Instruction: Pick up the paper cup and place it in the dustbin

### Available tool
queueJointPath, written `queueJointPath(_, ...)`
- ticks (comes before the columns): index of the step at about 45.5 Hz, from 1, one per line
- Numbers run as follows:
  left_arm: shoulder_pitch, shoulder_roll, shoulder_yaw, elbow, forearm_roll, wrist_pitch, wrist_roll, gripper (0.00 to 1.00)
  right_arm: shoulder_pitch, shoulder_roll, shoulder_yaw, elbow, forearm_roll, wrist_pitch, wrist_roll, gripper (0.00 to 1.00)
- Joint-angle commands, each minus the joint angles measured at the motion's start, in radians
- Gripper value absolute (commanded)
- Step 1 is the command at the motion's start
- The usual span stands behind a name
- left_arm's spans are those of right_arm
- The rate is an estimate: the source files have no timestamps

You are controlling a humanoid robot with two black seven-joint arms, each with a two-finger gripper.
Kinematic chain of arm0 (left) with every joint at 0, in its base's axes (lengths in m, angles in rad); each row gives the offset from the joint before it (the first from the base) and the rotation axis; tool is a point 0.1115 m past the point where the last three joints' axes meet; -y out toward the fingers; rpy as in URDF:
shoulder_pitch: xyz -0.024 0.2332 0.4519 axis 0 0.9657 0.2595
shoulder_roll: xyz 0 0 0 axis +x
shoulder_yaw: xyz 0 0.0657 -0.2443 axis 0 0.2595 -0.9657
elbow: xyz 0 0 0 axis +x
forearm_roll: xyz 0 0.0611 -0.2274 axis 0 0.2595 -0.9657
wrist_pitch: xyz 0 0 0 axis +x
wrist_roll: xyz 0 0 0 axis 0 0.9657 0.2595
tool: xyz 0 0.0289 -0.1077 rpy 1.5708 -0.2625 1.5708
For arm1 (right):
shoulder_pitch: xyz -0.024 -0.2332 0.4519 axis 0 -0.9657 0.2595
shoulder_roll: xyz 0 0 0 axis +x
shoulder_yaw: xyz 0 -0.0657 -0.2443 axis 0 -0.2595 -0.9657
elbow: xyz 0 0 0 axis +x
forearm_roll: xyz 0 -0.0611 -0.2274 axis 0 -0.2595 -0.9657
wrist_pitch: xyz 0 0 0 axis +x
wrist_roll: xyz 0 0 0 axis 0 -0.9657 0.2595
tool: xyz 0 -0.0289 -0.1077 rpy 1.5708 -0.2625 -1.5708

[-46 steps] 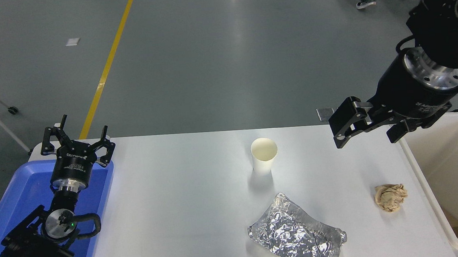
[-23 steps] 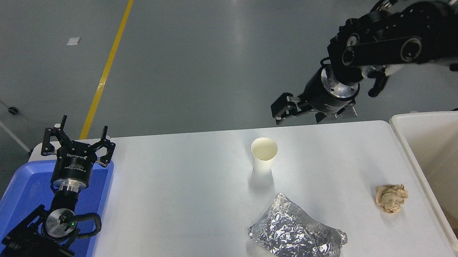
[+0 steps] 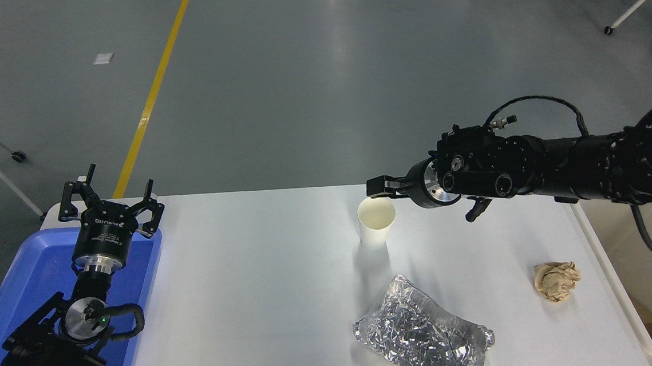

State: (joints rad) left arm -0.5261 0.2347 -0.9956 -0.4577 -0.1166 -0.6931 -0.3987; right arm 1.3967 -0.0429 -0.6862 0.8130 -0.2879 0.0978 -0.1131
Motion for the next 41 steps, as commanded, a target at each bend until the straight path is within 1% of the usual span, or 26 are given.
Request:
queueJointPath(1,0.000,0.000,-0.001,-0.001,0.000,0.003,0.000,1.00,-0.091,0.037,0.045,-0.071,-0.016,-0.052,0.000,1.00)
queueJointPath(5,0.000,0.000,-0.001,0.001,0.000,0.003,0.000,1.00,-0.110,0.043,0.048,-0.089,-0.028,-0.063,0.001,1.00)
queueJointPath(8,0.000,0.000,-0.001,0.001,0.000,0.003,0.000,1.00,-0.125,0.043,0.050,-0.101,-0.043,-0.064,0.001,0.97)
queueJointPath(9,0.000,0.000,-0.001,-0.001,0.000,0.003,0.000,1.00,-0.127,0.043,0.050,-0.103,-0.043,-0.066,0.001,0.94)
queueJointPath(14,0.000,0.000,-0.001,0.001,0.000,0.003,0.000,1.00,-0.139,0.043,0.054,-0.104,-0.042,-0.066,0.004,0.74)
queueJointPath(20,0.000,0.000,-0.001,0.001,0.000,0.003,0.000,1.00,-0.148,0.043,0.060,-0.104,-0.034,-0.066,0.006,0.44)
queueJointPath(21,0.000,0.000,-0.001,0.001,0.000,0.003,0.000,1.00,-0.150,0.043,0.063,-0.104,-0.033,-0.066,0.006,0.41)
queueJointPath(24,0.000,0.000,-0.001,0.001,0.000,0.003,0.000,1.00,-0.151,0.043,0.073,-0.104,-0.020,-0.066,0.006,0.37)
queueJointPath(25,0.000,0.000,-0.001,0.001,0.000,0.003,0.000,1.00,-0.151,0.043,0.076,-0.103,-0.020,-0.064,0.006,0.34)
queueJointPath(27,0.000,0.000,-0.001,-0.001,0.000,0.003,0.000,1.00,-0.151,0.043,0.077,-0.103,-0.020,-0.063,0.006,0.19)
queueJointPath(30,0.000,0.000,0.000,-0.001,0.000,0.003,0.000,1.00,-0.150,0.043,0.077,-0.101,-0.020,-0.058,0.006,0.01)
queueJointPath(41,0.000,0.000,-0.001,0.001,0.000,0.003,0.000,1.00,-0.140,0.043,0.076,-0.094,-0.020,-0.050,0.006,0.00)
